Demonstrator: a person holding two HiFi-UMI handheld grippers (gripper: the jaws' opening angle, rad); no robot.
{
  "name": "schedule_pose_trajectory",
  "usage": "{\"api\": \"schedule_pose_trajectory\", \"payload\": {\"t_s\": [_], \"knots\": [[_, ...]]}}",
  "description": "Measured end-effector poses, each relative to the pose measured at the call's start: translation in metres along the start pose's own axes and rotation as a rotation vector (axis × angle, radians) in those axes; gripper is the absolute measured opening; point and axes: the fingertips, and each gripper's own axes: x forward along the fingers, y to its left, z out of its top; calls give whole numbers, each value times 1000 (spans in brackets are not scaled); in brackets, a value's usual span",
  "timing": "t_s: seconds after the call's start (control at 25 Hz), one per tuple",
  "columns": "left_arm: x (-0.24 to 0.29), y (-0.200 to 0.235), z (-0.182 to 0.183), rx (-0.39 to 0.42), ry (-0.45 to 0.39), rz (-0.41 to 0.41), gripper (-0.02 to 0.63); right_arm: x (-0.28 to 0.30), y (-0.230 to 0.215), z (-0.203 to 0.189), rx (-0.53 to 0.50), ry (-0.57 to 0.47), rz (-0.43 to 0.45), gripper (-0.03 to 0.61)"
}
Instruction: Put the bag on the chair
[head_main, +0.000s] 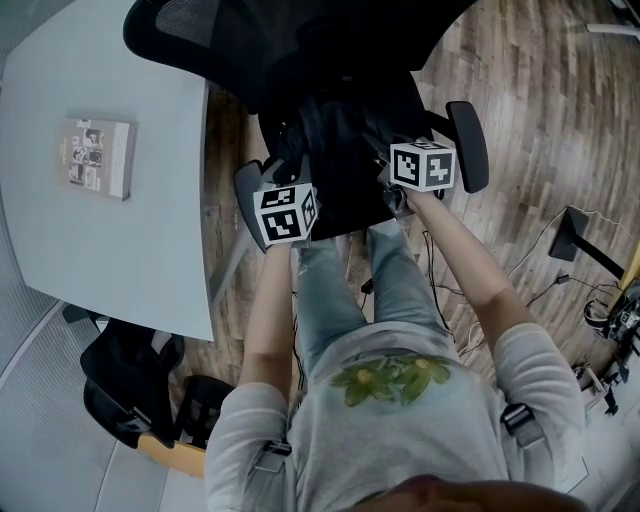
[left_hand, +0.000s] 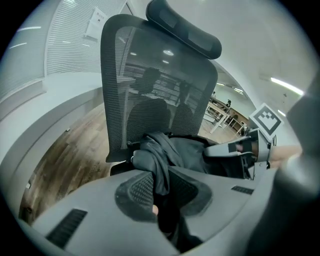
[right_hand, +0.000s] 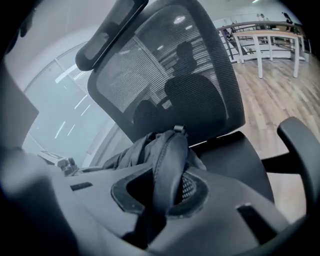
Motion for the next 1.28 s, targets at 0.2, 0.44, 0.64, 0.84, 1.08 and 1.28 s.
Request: {"api": "schedule_pose_trajectory", "payload": {"t_s": [0.2, 0.44, 0.64, 0.84, 1.08, 1.28], "knots": [[14, 6, -11, -28, 36, 12, 55, 11, -12, -6, -3, 30, -39, 54], [30, 15, -25, -46, 70, 22, 55, 30, -26, -26, 46, 70, -39, 54], [40, 12, -24, -53, 67, -5, 55, 37, -39, -28, 63, 76, -70, 54], [51, 10, -41, -47, 91, 7, 55, 44, -61, -45, 49, 118, -142, 55], [60, 16, -65, -20, 106, 37, 57, 48, -84, -64, 62, 148, -178, 61], [61, 18, -87, -3, 132, 42, 57, 47, -99, -86, -18, 211, -251, 64]]}}
